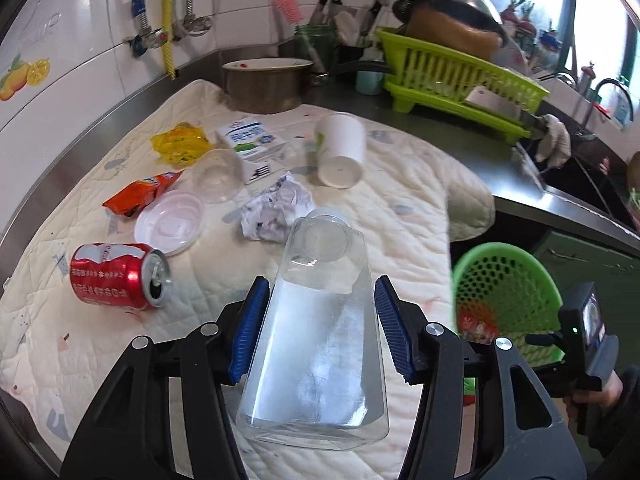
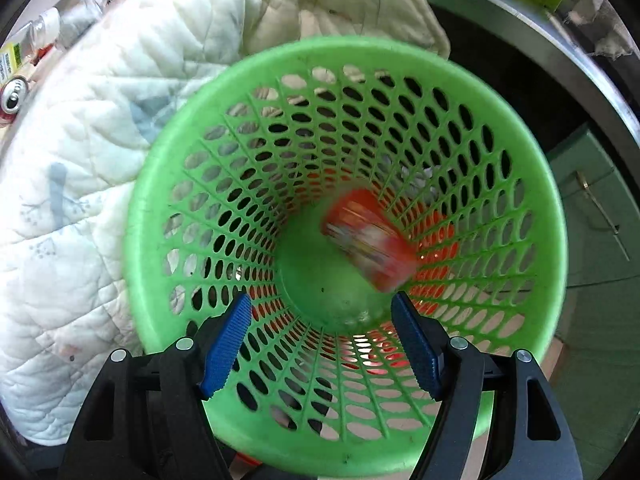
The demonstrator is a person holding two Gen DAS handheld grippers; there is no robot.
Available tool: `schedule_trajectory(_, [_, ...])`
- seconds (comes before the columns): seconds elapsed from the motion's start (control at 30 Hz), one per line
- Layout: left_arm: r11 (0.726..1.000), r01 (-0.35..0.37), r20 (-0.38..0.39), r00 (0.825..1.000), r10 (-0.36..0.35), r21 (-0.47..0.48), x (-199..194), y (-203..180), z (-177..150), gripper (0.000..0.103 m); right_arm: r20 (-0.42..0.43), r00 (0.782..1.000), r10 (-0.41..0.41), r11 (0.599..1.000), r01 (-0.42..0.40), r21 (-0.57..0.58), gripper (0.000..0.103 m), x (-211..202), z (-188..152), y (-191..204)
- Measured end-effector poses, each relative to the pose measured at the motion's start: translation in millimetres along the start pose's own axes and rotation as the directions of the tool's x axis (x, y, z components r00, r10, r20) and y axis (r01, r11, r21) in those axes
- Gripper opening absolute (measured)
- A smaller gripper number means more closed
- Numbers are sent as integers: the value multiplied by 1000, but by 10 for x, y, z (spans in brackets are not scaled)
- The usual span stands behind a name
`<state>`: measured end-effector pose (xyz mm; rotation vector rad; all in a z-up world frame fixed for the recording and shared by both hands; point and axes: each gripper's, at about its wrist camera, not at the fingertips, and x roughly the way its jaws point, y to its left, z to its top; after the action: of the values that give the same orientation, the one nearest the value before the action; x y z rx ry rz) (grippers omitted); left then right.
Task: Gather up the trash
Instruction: 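Carry the clear plastic bottle over the green basket with the left gripper and release it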
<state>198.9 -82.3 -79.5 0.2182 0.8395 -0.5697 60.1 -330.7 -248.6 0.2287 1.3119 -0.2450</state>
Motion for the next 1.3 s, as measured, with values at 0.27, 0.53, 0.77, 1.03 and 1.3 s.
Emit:
schedule_trajectory(0.27, [994,100,-3,995,-100,43,-116,-510,-89,54,128,992,-1,1000,-1,17,78,-650,-57,-150])
schedule_trajectory(0.53, [972,210,-68,977,-204,104,44,-1222,-191,53,247,968,-37,997,20,70,80,-1215,-179,-468])
schedule_trajectory(0.77, [951,282,-188,948,-256,129,451,-1802,-379,53,291,956,-48,996,24,83,81,-1461,-350,-620])
schedule_trajectory(1.03, [943,304,-225,936,-269,134,640,-2150,-488,60,301,952,-46,996,20,91,81,-1540,-473,-741])
schedule_trajectory(1.3, [965,240,-163,961,-222,104,379,-1884,-405,71,318,948,-26,998,7,59,82,-1559,-402,-655])
